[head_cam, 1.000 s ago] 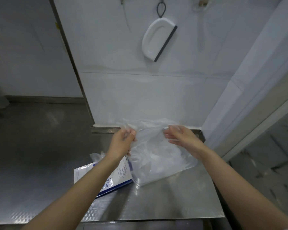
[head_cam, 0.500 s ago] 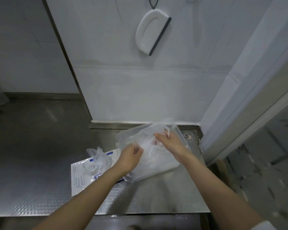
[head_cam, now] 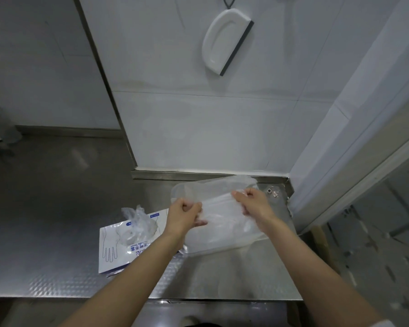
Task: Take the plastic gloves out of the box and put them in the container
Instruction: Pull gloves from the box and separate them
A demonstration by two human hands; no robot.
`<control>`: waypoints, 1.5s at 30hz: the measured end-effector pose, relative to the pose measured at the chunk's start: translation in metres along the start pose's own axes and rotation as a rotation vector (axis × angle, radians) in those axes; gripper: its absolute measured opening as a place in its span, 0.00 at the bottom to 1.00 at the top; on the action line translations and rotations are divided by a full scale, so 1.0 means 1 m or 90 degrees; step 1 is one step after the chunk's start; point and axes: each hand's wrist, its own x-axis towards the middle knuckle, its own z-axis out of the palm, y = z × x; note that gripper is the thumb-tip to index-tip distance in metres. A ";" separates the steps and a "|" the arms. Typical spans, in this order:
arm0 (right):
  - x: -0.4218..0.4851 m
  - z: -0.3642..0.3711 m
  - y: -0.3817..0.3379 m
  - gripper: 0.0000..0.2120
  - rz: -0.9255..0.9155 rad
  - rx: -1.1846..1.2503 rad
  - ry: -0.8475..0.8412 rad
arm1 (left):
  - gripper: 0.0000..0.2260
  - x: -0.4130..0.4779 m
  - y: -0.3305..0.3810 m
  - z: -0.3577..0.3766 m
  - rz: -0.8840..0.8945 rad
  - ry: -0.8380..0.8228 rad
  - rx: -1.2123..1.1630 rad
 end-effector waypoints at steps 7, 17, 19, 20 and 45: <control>0.009 0.004 0.014 0.13 -0.105 -0.193 0.082 | 0.11 0.004 -0.002 -0.015 0.184 0.122 0.407; 0.021 0.014 0.027 0.10 -0.109 -0.617 -0.018 | 0.08 0.007 0.003 -0.017 0.334 0.072 0.811; 0.023 0.015 0.029 0.10 -0.114 -0.680 -0.046 | 0.10 0.007 0.005 -0.011 0.372 0.039 0.839; 0.024 0.016 0.031 0.12 -0.110 -0.695 -0.066 | 0.12 0.008 0.005 -0.008 0.402 0.006 0.862; 0.057 0.016 0.063 0.43 -0.135 -0.956 -0.349 | 0.24 0.061 -0.054 0.020 0.155 -0.426 1.336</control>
